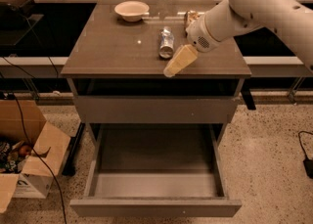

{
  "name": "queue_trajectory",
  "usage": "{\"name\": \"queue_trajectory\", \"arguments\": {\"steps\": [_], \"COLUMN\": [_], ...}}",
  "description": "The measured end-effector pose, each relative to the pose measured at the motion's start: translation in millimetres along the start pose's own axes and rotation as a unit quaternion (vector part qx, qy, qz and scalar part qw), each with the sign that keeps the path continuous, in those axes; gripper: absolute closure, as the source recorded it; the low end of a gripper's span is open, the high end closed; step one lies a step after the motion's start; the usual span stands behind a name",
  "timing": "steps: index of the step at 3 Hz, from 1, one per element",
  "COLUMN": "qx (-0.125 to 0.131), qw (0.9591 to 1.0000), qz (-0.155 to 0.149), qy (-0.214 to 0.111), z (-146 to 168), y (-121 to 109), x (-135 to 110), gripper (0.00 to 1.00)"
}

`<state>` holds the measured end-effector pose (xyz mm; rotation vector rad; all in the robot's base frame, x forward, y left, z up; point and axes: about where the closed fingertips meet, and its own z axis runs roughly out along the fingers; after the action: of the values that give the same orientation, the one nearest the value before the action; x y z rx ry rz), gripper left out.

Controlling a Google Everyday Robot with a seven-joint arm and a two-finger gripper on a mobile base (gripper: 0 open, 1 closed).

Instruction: Place redbull can into middle drawer

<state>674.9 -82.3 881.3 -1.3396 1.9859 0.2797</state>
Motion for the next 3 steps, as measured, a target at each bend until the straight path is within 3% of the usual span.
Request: {"name": "queue_trajectory", "arguments": {"steps": [3], "qx": [-0.005], "qw": [0.9991], "qz": [0.038], "qy": [-0.015], "z": [63.3], "y": [-36.9], "x": [-12.8], "gripper": [0.0]}}
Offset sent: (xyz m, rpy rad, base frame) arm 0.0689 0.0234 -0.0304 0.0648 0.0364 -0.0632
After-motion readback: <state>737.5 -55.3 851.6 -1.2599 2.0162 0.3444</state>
